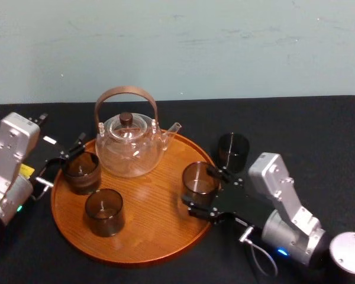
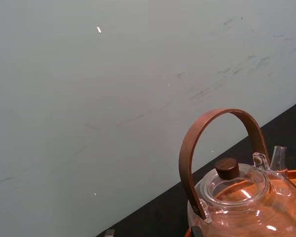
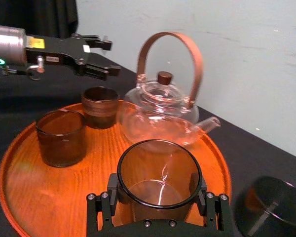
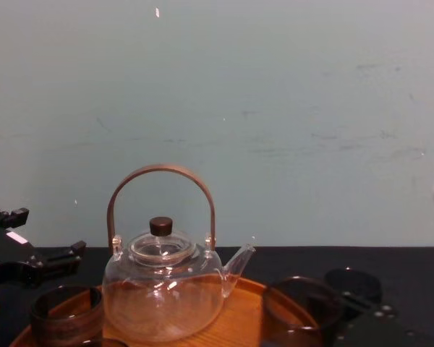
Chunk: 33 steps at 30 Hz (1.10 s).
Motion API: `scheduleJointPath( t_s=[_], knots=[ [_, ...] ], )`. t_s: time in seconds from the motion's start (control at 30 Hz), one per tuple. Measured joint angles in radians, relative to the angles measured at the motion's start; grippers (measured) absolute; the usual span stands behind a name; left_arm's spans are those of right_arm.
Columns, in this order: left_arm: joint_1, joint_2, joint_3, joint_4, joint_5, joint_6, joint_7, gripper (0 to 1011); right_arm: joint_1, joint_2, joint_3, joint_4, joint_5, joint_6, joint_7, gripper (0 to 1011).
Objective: Pick up the glass from the table and place it on the tray.
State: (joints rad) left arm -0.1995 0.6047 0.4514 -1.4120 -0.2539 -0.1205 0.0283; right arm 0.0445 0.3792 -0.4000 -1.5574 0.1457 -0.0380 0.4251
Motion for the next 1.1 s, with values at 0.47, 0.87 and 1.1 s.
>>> scheduleJointPath(
  t_s=[0.47,0.87,1.1],
  knots=[
    [0.0,0.0,0.0,0.0,0.0,0.0,0.0,1002,0.082,-0.061,-0.088,0.09,-0.03,-0.009,0.02,917],
    [0.0,0.0,0.0,0.0,0.0,0.0,0.0,1002,0.122,-0.098,-0.135,0.154,-0.034,-0.017,0.037,917],
    [0.0,0.0,0.0,0.0,0.0,0.0,0.0,1002,0.131,-0.107,-0.151,0.176,-0.035,-0.017,0.041,917]
  ],
)
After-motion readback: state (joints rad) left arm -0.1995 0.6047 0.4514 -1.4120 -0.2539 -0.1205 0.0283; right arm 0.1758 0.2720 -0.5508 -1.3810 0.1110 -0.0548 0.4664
